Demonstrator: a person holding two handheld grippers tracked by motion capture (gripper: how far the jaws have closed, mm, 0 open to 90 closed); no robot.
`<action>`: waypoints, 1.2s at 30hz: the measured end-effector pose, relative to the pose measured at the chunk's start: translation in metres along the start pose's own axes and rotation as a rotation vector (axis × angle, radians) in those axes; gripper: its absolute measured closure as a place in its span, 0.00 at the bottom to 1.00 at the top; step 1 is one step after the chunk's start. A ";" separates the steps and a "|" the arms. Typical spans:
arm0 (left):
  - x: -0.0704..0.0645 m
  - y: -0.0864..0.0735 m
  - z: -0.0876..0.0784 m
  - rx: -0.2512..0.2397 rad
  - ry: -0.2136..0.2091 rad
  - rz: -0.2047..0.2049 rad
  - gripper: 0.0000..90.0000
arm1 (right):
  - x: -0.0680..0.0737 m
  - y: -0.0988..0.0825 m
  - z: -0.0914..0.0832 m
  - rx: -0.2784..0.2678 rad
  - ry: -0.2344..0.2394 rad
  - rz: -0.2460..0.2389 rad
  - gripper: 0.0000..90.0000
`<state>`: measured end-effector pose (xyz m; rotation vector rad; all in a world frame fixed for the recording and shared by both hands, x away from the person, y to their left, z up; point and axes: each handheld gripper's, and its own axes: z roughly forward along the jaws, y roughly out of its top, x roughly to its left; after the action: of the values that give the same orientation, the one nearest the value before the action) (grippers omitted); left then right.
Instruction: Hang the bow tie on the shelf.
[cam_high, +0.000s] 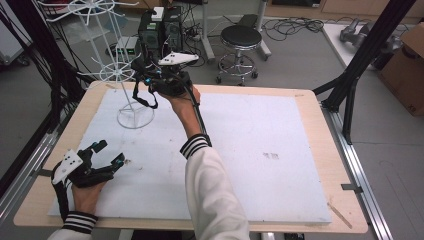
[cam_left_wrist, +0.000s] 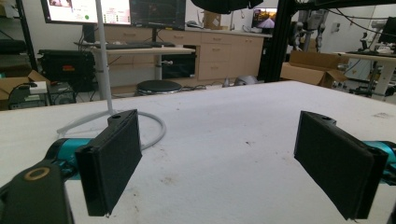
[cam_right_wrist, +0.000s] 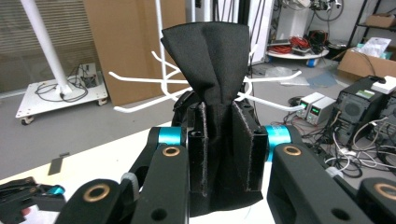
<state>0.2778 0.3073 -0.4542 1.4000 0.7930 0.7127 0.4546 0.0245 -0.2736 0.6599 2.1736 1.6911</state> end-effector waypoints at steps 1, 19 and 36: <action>0.000 0.000 0.000 -0.001 0.001 -0.003 0.17 | -0.001 0.000 0.001 -0.004 -0.001 0.000 0.85; 0.000 0.000 0.000 0.004 0.001 0.004 0.17 | -0.018 -0.015 0.019 0.016 -0.027 0.059 0.85; 0.000 0.000 0.000 0.004 0.000 0.003 0.17 | -0.025 -0.030 0.037 0.037 -0.005 0.125 0.85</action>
<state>0.2779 0.3072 -0.4542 1.4050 0.7926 0.7141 0.4892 0.0362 -0.3127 0.8247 2.2070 1.7115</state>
